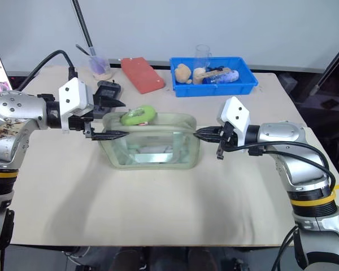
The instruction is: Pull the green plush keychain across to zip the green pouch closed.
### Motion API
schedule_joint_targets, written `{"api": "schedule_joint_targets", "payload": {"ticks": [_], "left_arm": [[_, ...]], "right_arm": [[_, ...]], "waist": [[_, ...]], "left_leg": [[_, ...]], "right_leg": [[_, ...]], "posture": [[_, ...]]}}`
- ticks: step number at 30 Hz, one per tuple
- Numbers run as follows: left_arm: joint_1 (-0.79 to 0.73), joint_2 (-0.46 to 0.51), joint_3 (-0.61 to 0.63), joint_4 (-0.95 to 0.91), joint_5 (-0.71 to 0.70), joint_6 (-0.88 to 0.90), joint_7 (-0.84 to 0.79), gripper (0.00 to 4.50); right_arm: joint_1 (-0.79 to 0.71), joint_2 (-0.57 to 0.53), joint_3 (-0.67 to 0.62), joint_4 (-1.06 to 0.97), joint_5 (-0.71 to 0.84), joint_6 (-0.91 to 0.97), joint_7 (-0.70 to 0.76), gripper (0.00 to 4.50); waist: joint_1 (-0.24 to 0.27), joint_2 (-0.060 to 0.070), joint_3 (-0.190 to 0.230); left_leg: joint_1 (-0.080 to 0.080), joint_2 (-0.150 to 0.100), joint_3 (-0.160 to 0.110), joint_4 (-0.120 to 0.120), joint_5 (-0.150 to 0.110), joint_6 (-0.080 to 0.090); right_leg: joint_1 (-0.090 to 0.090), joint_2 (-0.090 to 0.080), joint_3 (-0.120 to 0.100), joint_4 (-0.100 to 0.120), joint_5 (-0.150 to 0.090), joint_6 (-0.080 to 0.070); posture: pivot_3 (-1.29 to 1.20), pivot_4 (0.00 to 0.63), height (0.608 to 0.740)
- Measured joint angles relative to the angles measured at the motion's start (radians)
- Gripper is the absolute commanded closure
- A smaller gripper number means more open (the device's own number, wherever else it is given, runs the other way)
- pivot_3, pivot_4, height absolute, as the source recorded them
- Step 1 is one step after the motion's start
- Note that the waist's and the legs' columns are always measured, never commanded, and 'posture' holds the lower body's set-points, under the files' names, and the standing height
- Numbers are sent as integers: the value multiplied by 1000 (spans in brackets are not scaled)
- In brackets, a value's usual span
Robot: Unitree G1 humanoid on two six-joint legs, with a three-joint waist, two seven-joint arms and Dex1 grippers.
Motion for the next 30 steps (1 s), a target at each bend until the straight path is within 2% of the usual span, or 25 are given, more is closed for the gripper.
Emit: {"api": "schedule_joint_targets", "payload": {"ticks": [4, 8, 9, 10, 11, 12, 17, 18, 21, 26, 30], "left_arm": [[47, 58, 59, -3, -2, 33, -11, 16], [152, 66, 52, 0, 23, 28, -5, 16], [164, 64, 48, -1, 24, 30, -5, 549], [168, 63, 48, -3, 24, 32, -6, 857], [170, 64, 49, -11, 23, 37, -6, 1438], [171, 64, 49, -18, 20, 40, -6, 1737], [190, 64, 51, -43, 15, 57, -6, 4215], [192, 64, 51, -44, 14, 57, -7, 4436], [193, 64, 51, -44, 17, 53, -6, 4436], [193, 63, 50, -43, 29, 44, -3, 4500], [196, 63, 51, -42, 38, 33, -1, 4500]], "right_arm": [[0, 0, 0, 0, -1, 0, -1, 4500], [0, 0, -1, 1, -1, 0, 1, 4500], [-2, 0, -1, 1, -1, 0, 2, 4500], [-4, 0, -1, 1, -1, 0, 3, 4500], [-5, 0, -1, 1, -1, 0, 5, 4500], [-6, 0, -1, 2, -1, 0, 6, 4500], [-6, 0, -1, 3, -2, 0, 15, 4500], [-6, 0, 0, 3, -2, 0, 18, 4500], [-9, 0, 0, 3, -1, 3, 22, 4500], [-53, -54, 4, 20, 2, 28, 77, 2760], [-160, -101, 0, 111, 1, 28, 139, 1448]], "waist": [[1, 0, 0], [2, 0, 0], [2, 0, 0], [3, 0, 0], [4, 0, 0], [4, 0, 0], [3, 0, 0], [3, 0, 0], [3, 0, 0], [3, 0, 0], [3, 0, 0]], "left_leg": [[0, 0, 0, 0, 0, 0], [0, 0, 0, 0, 0, 0], [0, 0, 0, 0, 0, 0], [0, 0, 0, 0, 0, 0], [0, 0, 0, 0, 0, 0], [0, 0, 0, 0, 0, 0], [0, 0, 0, 0, 0, 0], [0, 0, 0, 0, 0, 0], [0, 0, 0, 0, 0, 0], [0, 0, 1, 0, 0, 0], [0, 0, 1, 0, 0, 0]], "right_leg": [[0, 0, 0, 0, -1, 1], [0, 0, 0, 0, -1, 1], [0, 0, 0, 0, -1, 0], [0, 0, 0, 0, -1, 0], [0, 0, 0, 0, -1, 0], [0, -1, 0, 0, -1, 0], [0, 0, 0, 0, -1, 0], [0, 0, 0, 0, -1, 0], [0, 0, 0, 0, -1, 0], [0, -1, 0, 0, -1, 0], [-1, -1, 0, 0, -1, 0]], "posture": [[0, 150, 740], [0, 150, 740], [0, 150, 740], [0, 150, 740], [0, 150, 740], [0, 150, 740], [0, 150, 740], [0, 150, 740], [0, 150, 740], [0, 150, 740], [0, 150, 740]]}}
